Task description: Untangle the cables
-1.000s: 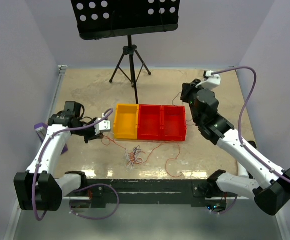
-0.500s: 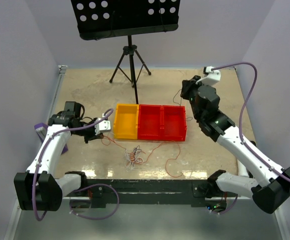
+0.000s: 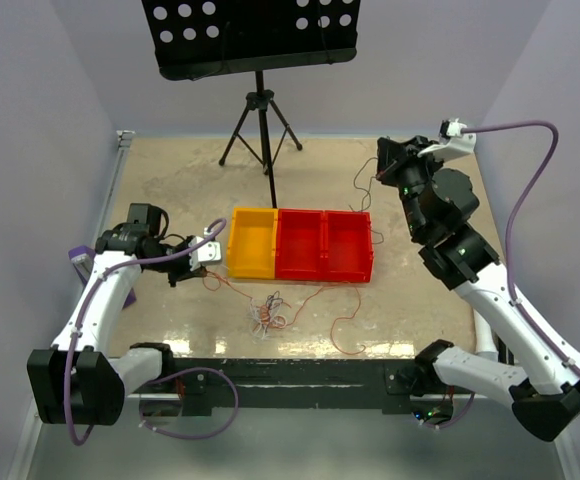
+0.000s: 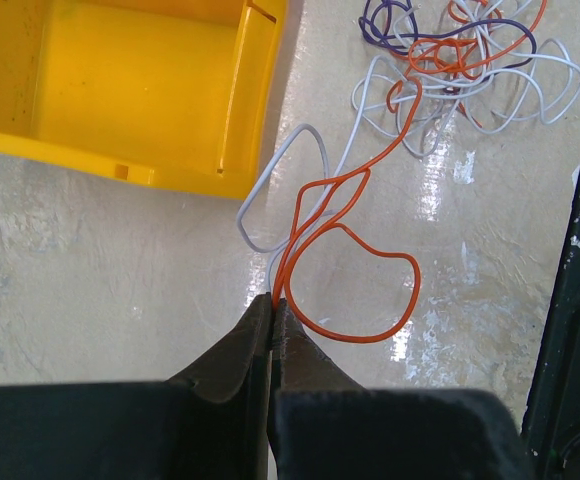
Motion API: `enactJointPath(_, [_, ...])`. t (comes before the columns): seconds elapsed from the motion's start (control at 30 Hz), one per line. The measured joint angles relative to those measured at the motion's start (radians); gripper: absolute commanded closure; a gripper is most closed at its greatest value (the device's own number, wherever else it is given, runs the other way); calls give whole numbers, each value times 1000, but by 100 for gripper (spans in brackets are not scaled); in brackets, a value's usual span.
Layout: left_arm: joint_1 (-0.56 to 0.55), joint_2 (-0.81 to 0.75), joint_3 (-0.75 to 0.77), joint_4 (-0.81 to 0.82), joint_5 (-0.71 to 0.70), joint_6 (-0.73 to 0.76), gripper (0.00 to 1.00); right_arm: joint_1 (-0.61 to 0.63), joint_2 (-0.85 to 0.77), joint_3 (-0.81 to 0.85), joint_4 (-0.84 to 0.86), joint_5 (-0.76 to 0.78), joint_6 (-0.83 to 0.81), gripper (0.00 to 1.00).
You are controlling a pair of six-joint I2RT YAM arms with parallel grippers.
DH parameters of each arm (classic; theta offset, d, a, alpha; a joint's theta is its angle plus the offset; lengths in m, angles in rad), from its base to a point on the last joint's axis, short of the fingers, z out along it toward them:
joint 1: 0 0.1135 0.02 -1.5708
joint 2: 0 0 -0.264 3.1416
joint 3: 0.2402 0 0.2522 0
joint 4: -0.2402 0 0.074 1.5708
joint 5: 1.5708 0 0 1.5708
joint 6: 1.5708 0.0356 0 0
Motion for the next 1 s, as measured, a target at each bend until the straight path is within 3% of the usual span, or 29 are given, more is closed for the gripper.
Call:
enactJointPath(0.5, [0,0,0,0,1,-1,100,0,39,155,-12,-40,-23,100])
enactJointPath(0.83, [0,0,0,1,3,-1,100,0,29,12,-13,-68,1,100])
enactJointPath(1.0, [0,0,0,1,3,-1,100,0,93,117,-71,-39,-50,100])
